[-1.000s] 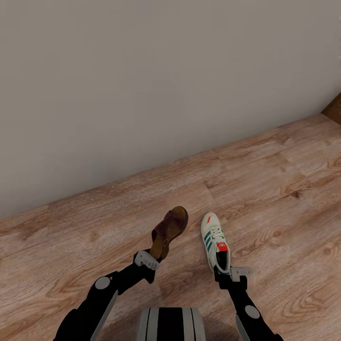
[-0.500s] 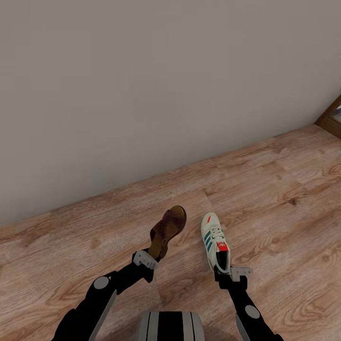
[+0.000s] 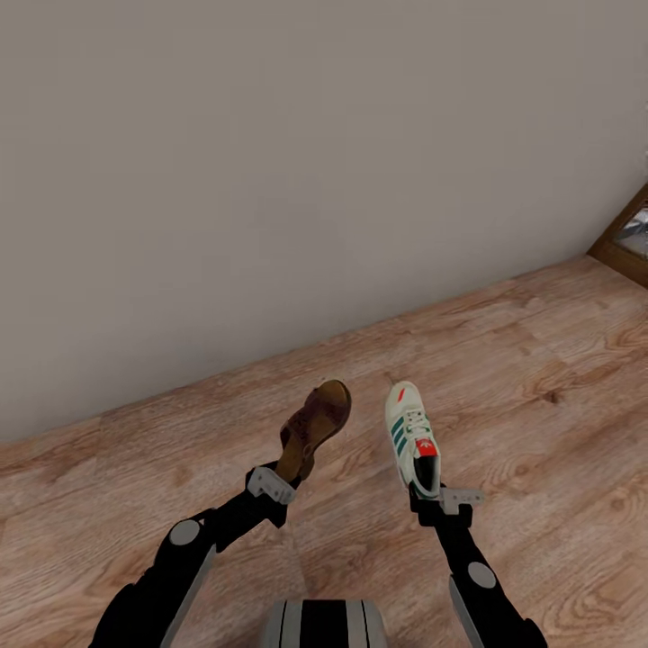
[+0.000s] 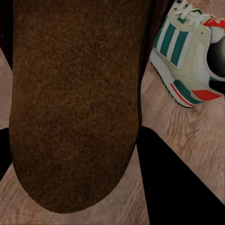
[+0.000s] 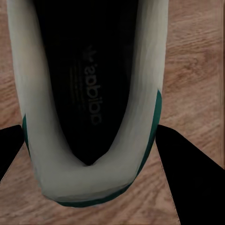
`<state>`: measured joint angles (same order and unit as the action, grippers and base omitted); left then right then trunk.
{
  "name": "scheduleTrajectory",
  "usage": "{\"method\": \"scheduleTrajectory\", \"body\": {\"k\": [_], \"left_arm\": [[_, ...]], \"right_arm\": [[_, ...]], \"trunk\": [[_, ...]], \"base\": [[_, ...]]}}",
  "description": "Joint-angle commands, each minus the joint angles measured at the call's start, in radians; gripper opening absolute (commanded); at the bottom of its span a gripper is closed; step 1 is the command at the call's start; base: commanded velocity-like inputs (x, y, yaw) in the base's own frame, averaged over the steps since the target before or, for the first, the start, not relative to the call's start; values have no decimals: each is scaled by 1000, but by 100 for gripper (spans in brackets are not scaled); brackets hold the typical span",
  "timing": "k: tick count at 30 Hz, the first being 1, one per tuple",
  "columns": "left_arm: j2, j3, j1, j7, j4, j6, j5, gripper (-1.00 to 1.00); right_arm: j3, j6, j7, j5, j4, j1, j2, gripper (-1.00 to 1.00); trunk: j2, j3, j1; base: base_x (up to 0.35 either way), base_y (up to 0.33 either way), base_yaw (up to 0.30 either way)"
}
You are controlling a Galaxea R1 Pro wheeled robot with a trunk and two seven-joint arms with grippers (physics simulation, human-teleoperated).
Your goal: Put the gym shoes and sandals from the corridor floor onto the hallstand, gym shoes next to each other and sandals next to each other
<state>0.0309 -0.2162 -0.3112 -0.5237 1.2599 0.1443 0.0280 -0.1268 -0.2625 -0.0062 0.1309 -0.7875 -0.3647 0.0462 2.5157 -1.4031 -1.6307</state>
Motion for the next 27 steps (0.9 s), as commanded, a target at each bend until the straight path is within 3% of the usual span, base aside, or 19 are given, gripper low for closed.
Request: {"method": "scheduleTrajectory", "body": {"k": [1, 5, 6, 7, 12, 22, 27], "left_arm": [[1, 1, 0, -3, 1, 4, 6, -100], [4, 24, 11, 9, -8, 2, 7, -100], [5, 83, 54, 33, -64, -12, 6, -100], [6, 106, 72, 43, -103, -35, 6, -100], [6, 174, 96, 52, -218, -130, 5, -100], [5, 352, 133, 58, -419, -309, 6, -100], [5, 403, 157, 62, -496, -380, 5, -100]], "right_arm": [[-4, -3, 0, 10, -1, 0, 1, -100], [-5, -3, 0, 12, -11, 0, -3, -100], [-4, -3, -52, 13, -16, 2, -23, -100], [-4, -3, -72, 13, -15, 8, -38, -100], [-4, -5, -91, 13, -11, 58, -66, -100], [-4, -76, -97, 11, -5, 198, -72, -100], [-4, -145, -96, 10, 2, 249, -72, -100]], "trunk": [[0, 3, 1], [-1, 19, 2], [-1, 23, 3], [-1, 28, 3], [-3, 55, 6], [-5, 108, 10], [-6, 135, 12]], "base": [[0, 0, 0], [0, 0, 0], [0, 0, -13], [0, 0, -58], [0, 0, -92], [0, 0, -98], [0, 0, -70]]}}
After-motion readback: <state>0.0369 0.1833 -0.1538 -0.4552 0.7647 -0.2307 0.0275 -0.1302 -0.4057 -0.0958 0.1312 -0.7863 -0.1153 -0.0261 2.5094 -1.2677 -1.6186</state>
